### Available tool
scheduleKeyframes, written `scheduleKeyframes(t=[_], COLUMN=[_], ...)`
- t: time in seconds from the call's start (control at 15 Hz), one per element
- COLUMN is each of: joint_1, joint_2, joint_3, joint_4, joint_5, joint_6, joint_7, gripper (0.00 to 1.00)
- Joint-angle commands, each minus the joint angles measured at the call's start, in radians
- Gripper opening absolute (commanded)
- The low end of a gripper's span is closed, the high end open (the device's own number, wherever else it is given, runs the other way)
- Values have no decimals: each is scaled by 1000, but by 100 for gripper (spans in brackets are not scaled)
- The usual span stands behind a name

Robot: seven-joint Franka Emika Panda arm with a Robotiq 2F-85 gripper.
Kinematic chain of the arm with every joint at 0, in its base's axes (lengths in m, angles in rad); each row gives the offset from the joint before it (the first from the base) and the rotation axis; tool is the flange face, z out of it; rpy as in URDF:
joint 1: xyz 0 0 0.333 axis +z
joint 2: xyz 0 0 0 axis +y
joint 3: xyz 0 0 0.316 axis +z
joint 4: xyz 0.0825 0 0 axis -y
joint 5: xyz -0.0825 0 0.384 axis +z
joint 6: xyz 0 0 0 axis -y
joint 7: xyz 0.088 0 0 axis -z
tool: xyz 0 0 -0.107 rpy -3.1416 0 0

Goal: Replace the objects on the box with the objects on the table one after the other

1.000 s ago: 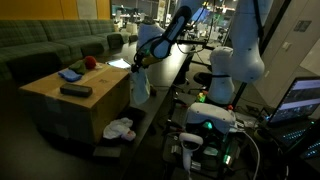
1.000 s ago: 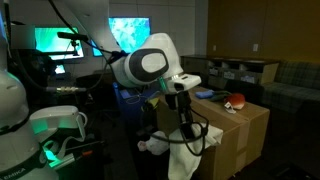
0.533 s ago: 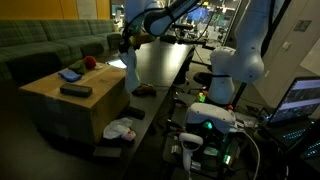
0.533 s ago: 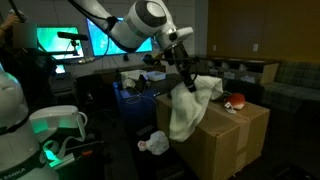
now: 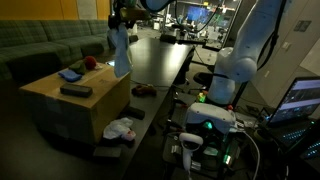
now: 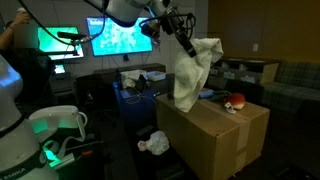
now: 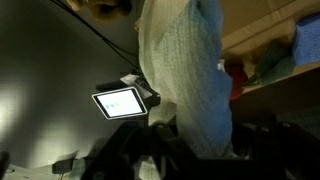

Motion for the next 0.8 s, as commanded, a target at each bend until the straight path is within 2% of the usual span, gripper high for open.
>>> scheduleKeyframes(t=[0.0,0.27,0.73], joint_1=[-95,-138,-138], joint_2=[45,133,348], joint_3=[94,123,95], joint_4=[79,122,193], joint_5=[7,1,31], joint_6=[4,38,153], joint_7=[15,18,-17], gripper=[5,5,5])
